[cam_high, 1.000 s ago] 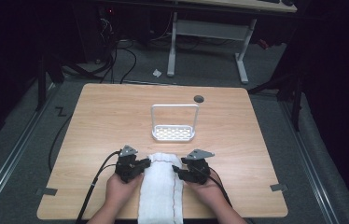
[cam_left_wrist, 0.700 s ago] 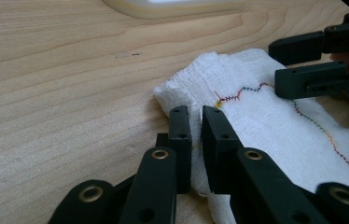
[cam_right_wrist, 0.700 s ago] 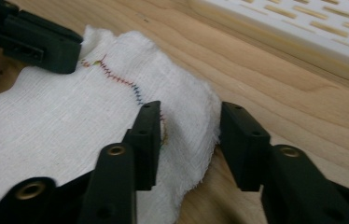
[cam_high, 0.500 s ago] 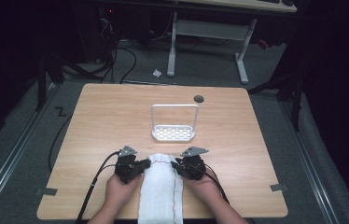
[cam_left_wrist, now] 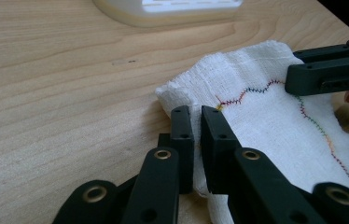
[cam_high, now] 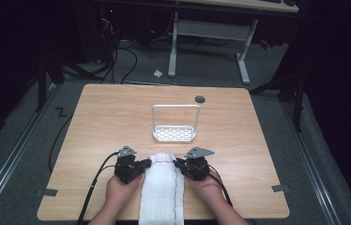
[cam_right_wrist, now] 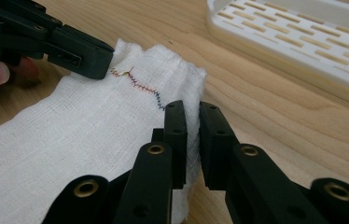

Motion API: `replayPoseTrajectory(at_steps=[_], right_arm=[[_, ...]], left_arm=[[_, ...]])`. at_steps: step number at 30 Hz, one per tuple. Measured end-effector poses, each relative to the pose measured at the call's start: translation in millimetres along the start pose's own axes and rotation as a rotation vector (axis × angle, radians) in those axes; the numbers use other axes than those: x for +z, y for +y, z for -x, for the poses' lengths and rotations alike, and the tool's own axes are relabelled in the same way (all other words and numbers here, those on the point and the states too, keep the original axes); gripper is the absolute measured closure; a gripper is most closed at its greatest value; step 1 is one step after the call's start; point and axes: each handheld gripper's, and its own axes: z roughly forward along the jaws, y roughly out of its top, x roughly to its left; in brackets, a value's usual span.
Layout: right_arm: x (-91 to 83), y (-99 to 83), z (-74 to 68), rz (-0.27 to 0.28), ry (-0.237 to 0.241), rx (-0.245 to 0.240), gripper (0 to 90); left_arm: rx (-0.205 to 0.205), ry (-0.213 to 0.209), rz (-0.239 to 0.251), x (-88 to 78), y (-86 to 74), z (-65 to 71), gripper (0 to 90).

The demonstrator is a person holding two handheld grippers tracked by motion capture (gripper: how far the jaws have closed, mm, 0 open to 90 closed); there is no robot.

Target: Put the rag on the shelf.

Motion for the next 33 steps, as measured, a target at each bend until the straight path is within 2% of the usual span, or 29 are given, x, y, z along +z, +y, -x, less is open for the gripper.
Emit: replayPoseTrajectory(at_steps=[3, 6, 13, 18, 21, 26, 33], right_arm=[[-3.0, 0.9, -1.7, 0.015, 0.002, -0.006, 82.7], [-3.5, 1.9, -1.8, 0.017, -0.001, -0.006, 82.8], [-4.9, 2.7, -4.4, 0.049, -0.015, 0.000, 82.8], [-5.6, 4.4, -4.9, 0.078, -0.029, 0.015, 82.7], [-9.2, 5.4, -4.8, 0.098, -0.042, 0.018, 82.7], [-20.4, 6.6, -7.9, 0.136, -0.072, 0.005, 82.7], [-32.6, 10.5, -10.6, 0.187, -0.086, -0.005, 82.6]], left_arm=[[0.003, 0.002, 0.012, -1.6, 0.1, 0.6, 84.0], [0.000, -0.014, 0.027, -5.6, 1.5, 1.5, 84.1], [0.050, -0.010, 0.078, -14.5, 5.8, 8.9, 84.2], [0.047, -0.026, 0.106, -18.5, 7.7, 10.2, 84.2], [0.043, -0.039, 0.134, -20.1, 9.1, 12.3, 84.2], [0.066, -0.043, 0.155, -20.9, 10.7, 19.6, 84.3], [0.059, -0.050, 0.182, -24.7, 15.6, 25.9, 84.3]])
